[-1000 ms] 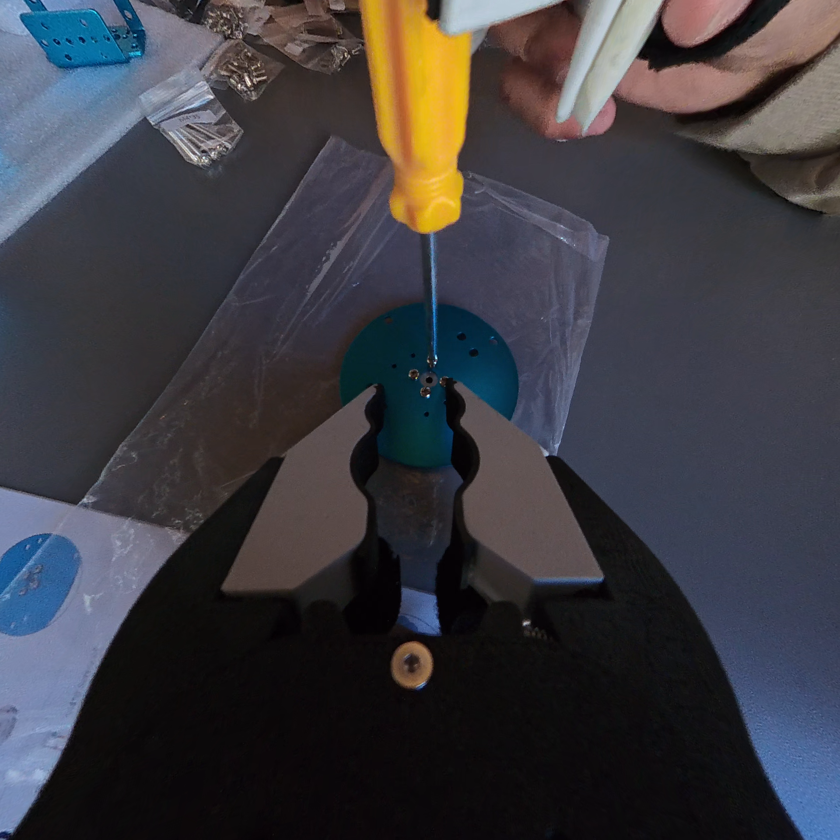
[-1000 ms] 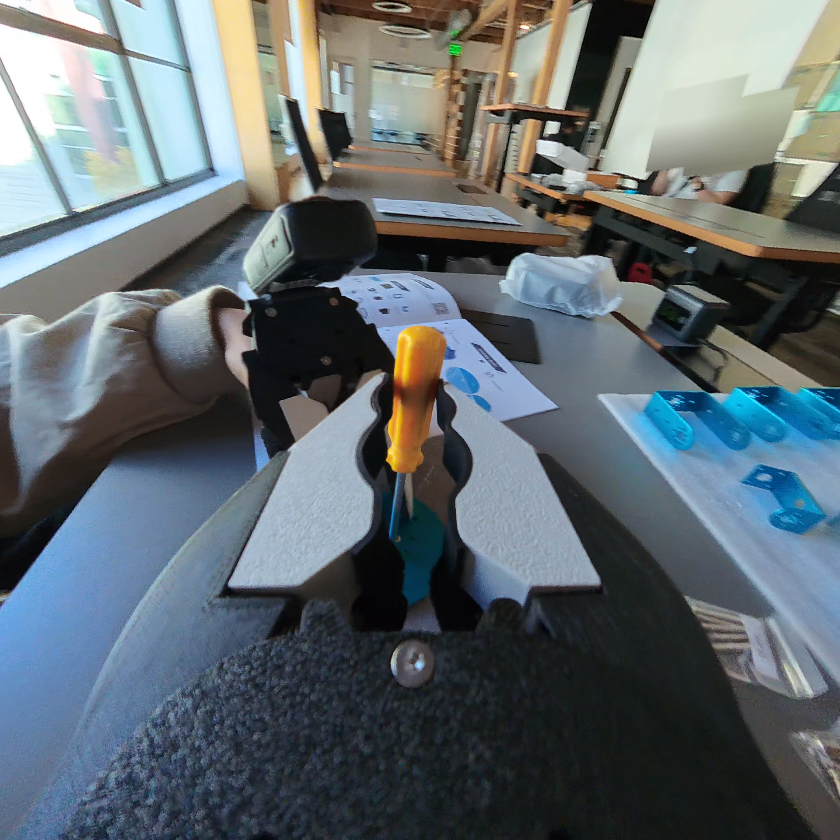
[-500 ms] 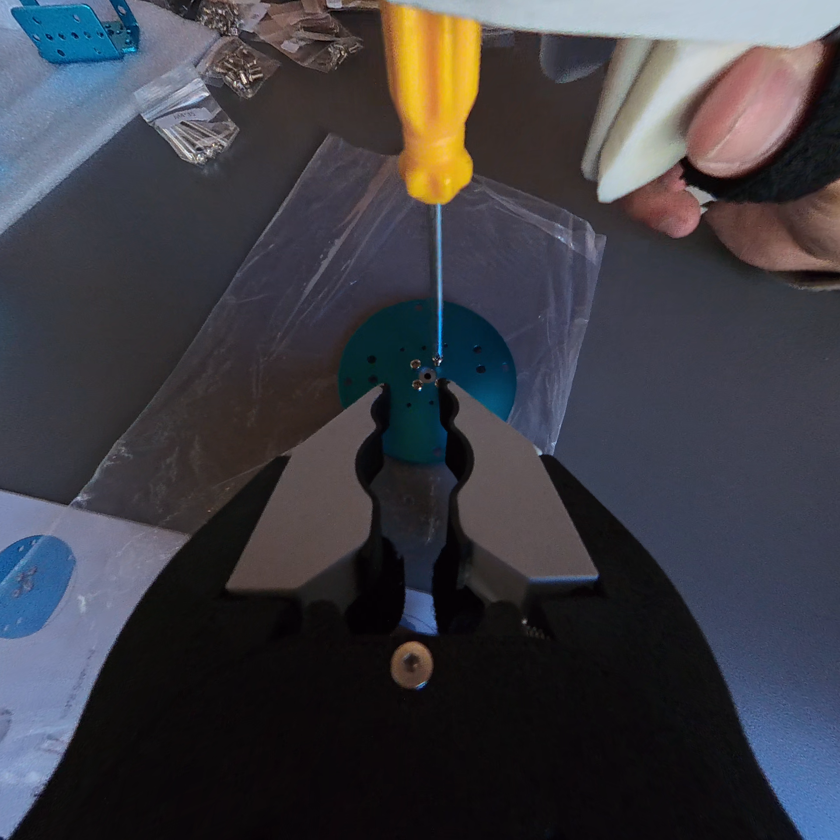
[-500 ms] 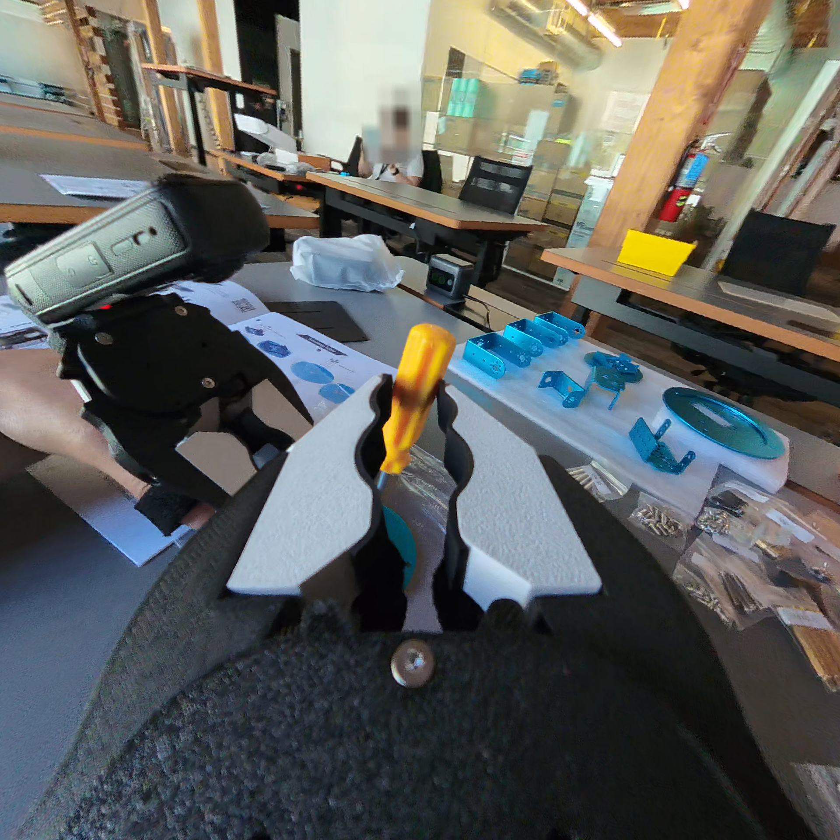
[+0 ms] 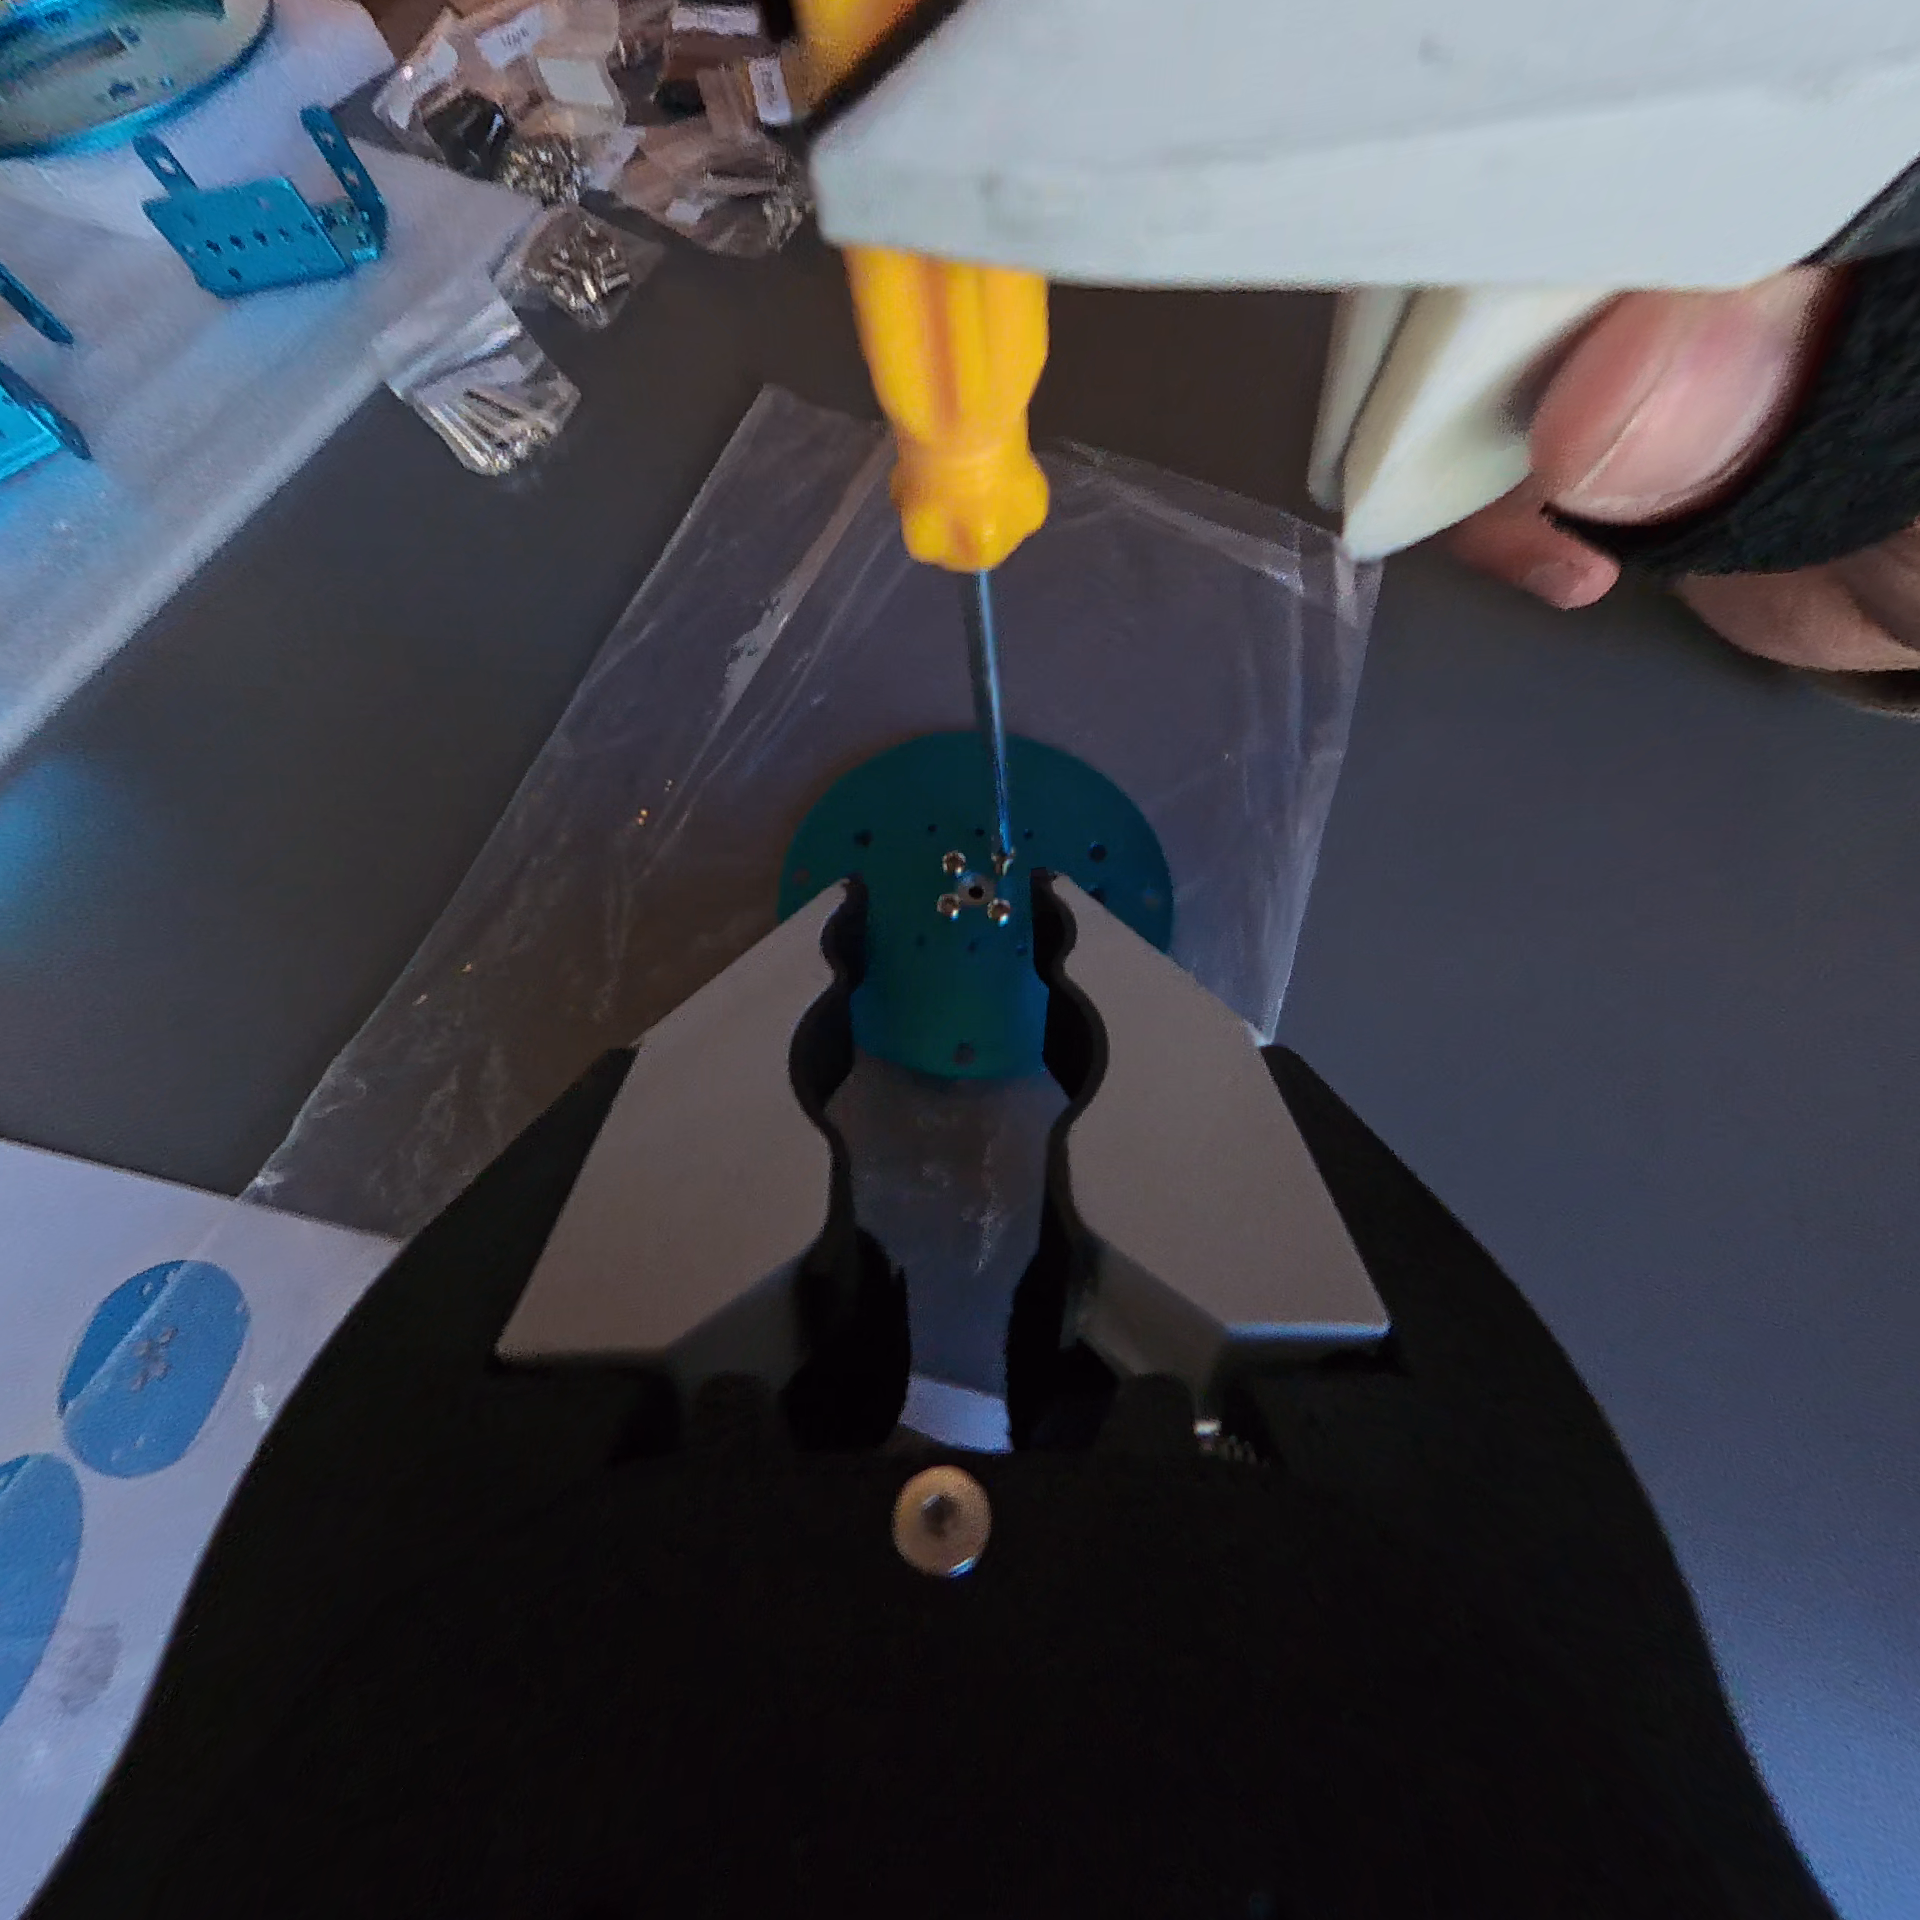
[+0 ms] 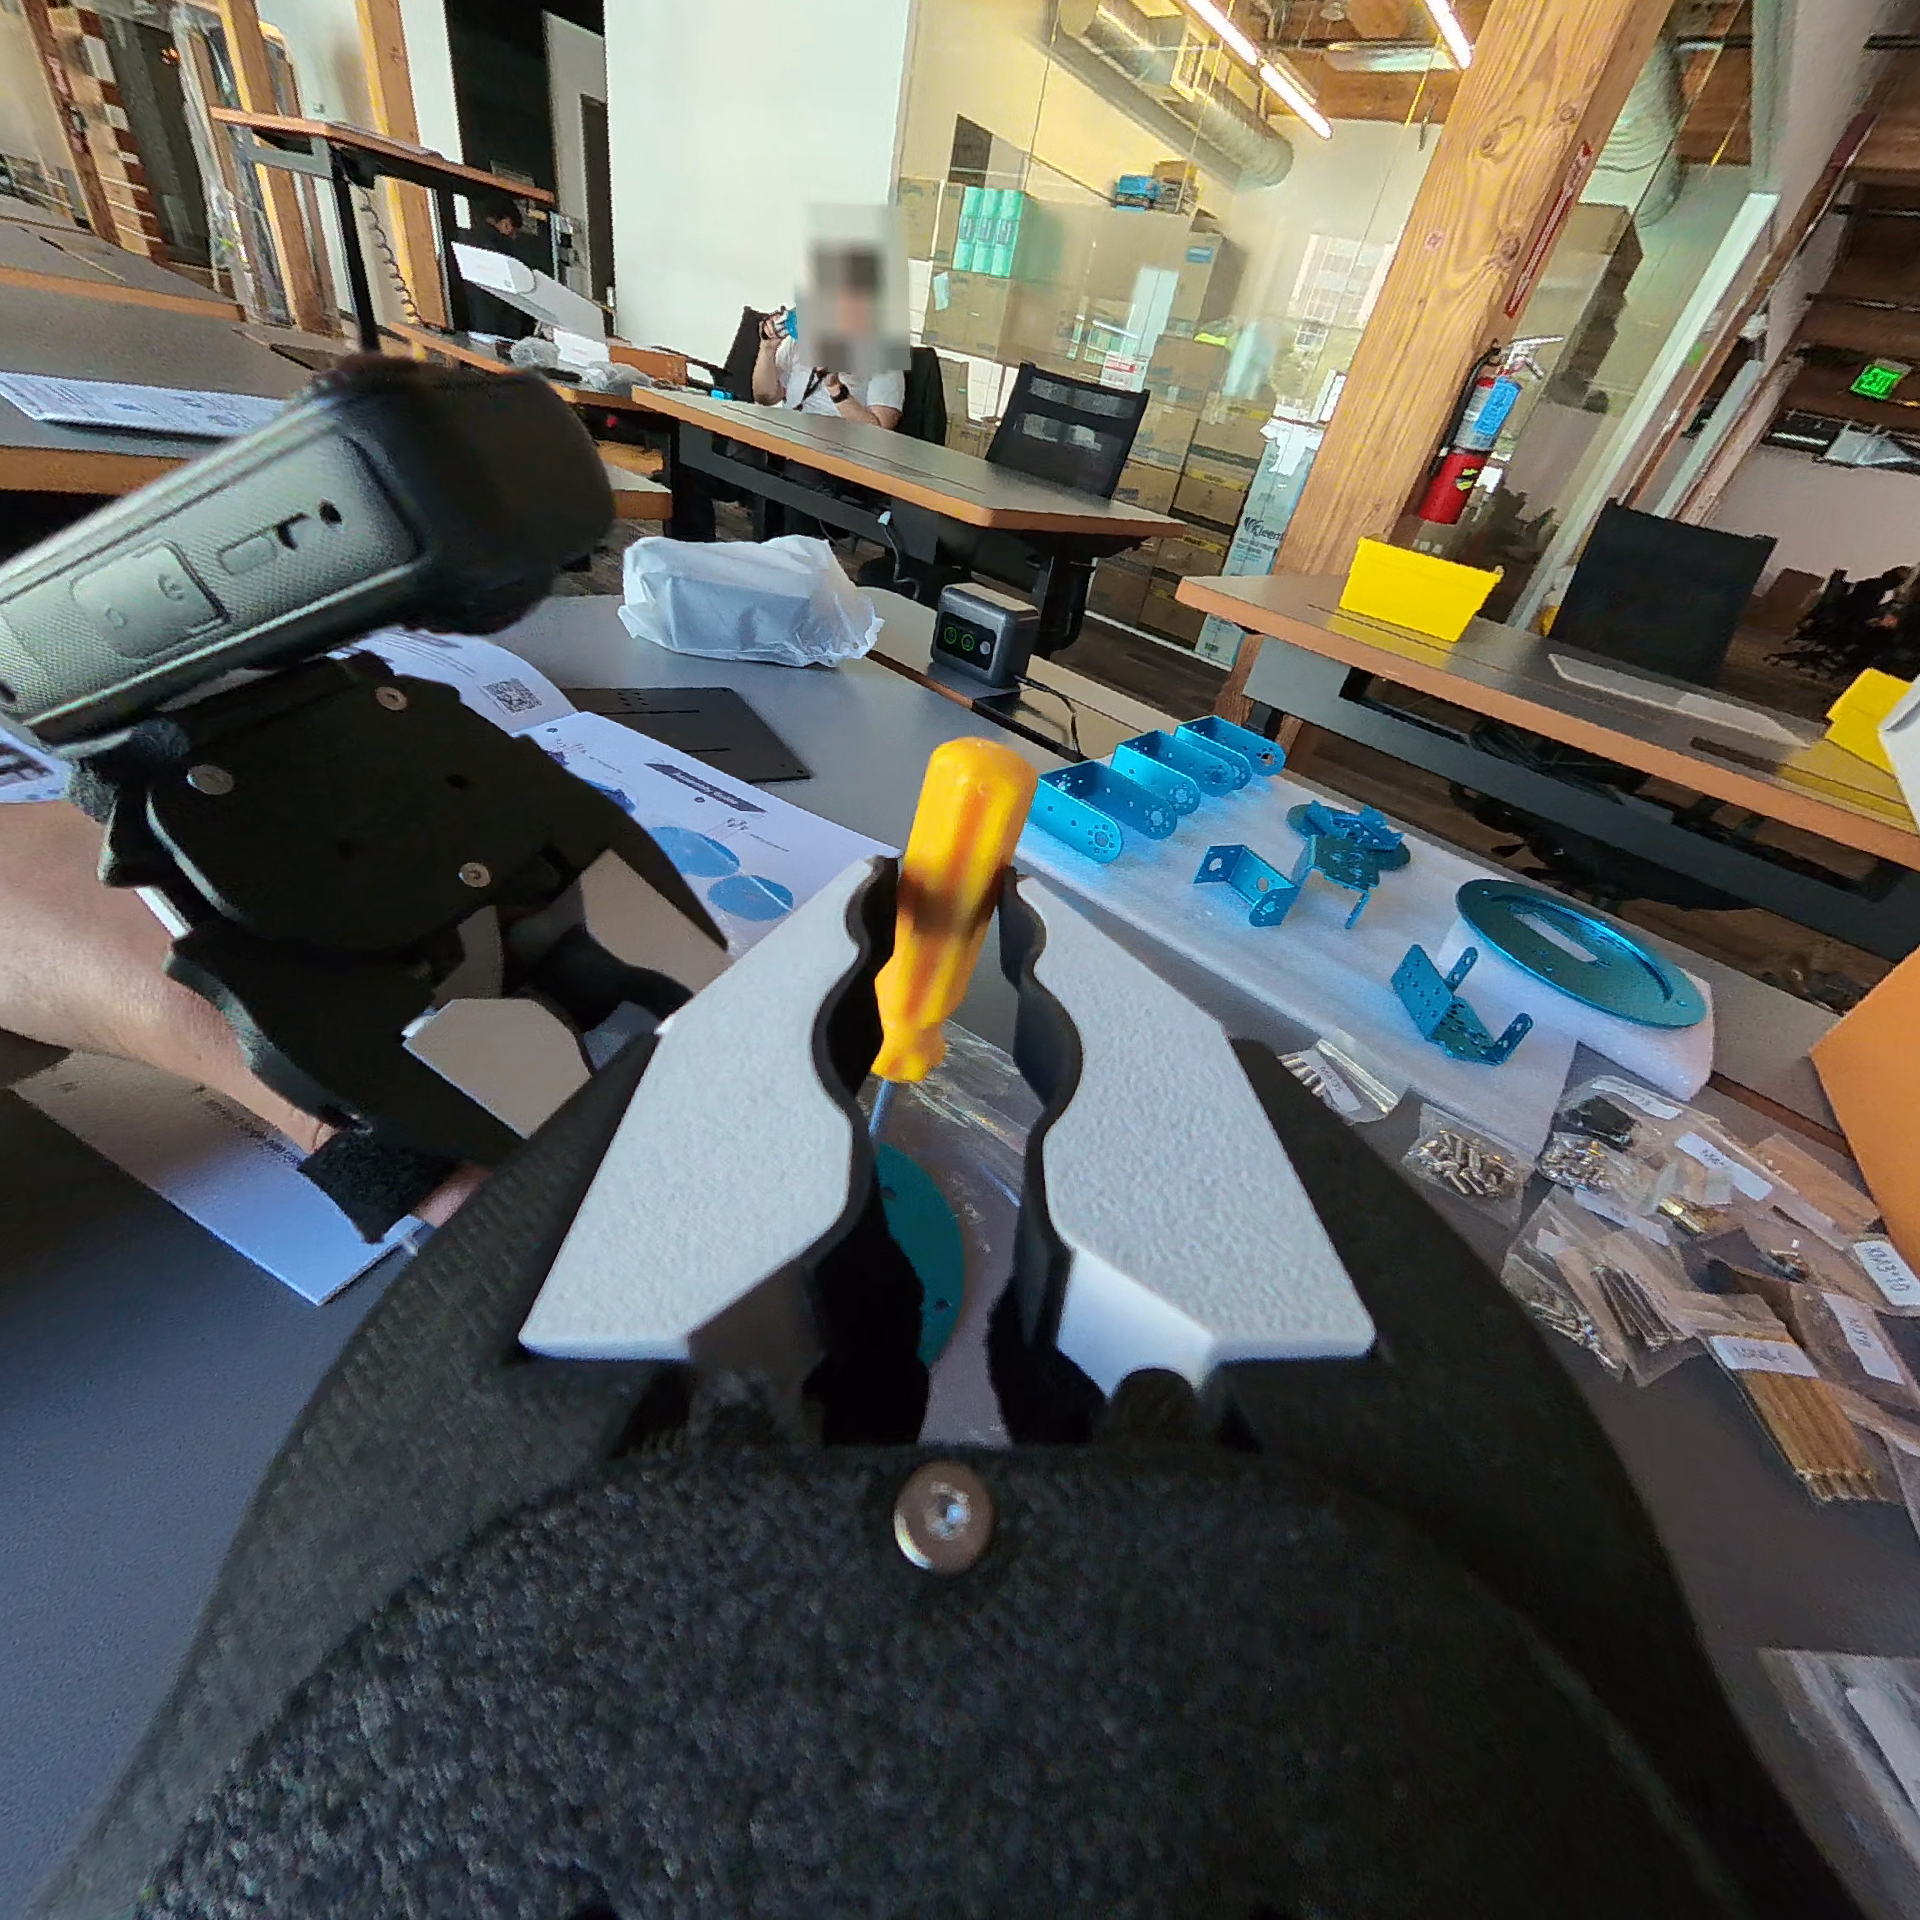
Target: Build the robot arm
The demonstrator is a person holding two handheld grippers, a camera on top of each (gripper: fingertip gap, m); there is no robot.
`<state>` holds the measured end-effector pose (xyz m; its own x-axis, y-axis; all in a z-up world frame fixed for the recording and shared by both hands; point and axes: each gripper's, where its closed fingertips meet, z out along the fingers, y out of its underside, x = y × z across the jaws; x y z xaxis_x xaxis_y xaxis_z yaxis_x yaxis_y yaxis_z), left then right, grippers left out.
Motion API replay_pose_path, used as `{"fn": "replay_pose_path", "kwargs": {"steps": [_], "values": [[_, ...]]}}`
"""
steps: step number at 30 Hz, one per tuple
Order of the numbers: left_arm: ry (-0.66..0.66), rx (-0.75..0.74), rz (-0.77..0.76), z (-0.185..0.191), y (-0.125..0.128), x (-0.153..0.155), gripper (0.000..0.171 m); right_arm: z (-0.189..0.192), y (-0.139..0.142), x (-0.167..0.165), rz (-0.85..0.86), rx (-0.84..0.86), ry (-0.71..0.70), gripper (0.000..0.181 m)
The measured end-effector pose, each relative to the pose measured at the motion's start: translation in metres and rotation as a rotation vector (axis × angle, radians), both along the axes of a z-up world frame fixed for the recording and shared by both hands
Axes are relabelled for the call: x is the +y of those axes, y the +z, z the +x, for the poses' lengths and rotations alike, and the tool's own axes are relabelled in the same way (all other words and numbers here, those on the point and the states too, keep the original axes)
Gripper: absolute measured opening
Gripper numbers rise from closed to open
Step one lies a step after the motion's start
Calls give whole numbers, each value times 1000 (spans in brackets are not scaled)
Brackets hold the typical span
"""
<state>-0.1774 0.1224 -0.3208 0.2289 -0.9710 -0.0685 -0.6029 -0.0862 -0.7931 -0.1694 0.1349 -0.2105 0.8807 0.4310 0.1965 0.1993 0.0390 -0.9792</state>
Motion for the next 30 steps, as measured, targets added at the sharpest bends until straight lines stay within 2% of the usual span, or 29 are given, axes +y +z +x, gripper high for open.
{"fn": "replay_pose_path", "kwargs": {"steps": [4, 6, 10, 14, 15, 17, 18, 20, 22, 24, 26, 28, 30], "values": [[-26, -85, 44, 11, 18, -6, 31, -4, 0, -1, -6, -5, 22, 18], [-30, -124, 62, 15, 25, -6, 23, -5, 0, -2, -8, 0, 35, 18], [-30, -160, 104, 22, 31, -4, 5, -7, 1, -4, -15, 24, 66, 18], [-35, -195, 52, 22, 31, -3, 4, -9, 1, -6, 0, 26, 146, 18], [-39, -198, 47, 22, 31, -3, 4, -10, 3, -8, -10, 37, 193, 19], [-47, -195, 59, 23, 31, -4, 4, -15, 17, -19, -37, 87, 341, 39], [-52, -193, 66, 23, 31, -5, 4, -8, 25, -21, -58, 80, 368, 48], [-54, -192, 66, 23, 31, -5, 4, 1, 47, -30, -81, 54, 504, 51], [-51, -194, 57, 23, 31, -5, 4, 14, 57, -37, -206, -22, 654, 62], [-50, -198, 50, 23, 31, -5, 4, 28, 59, -51, -381, -81, 850, 80], [-50, -197, 51, 23, 31, -5, 4, 43, 60, -54, -460, -128, 989, 69], [-53, -199, 45, 23, 31, -5, 4, 50, 52, -47, -537, -155, 1071, 67], [-53, -200, 43, 23, 31, -5, 4, 46, 36, -36, -525, -188, 1149, 68]]}}
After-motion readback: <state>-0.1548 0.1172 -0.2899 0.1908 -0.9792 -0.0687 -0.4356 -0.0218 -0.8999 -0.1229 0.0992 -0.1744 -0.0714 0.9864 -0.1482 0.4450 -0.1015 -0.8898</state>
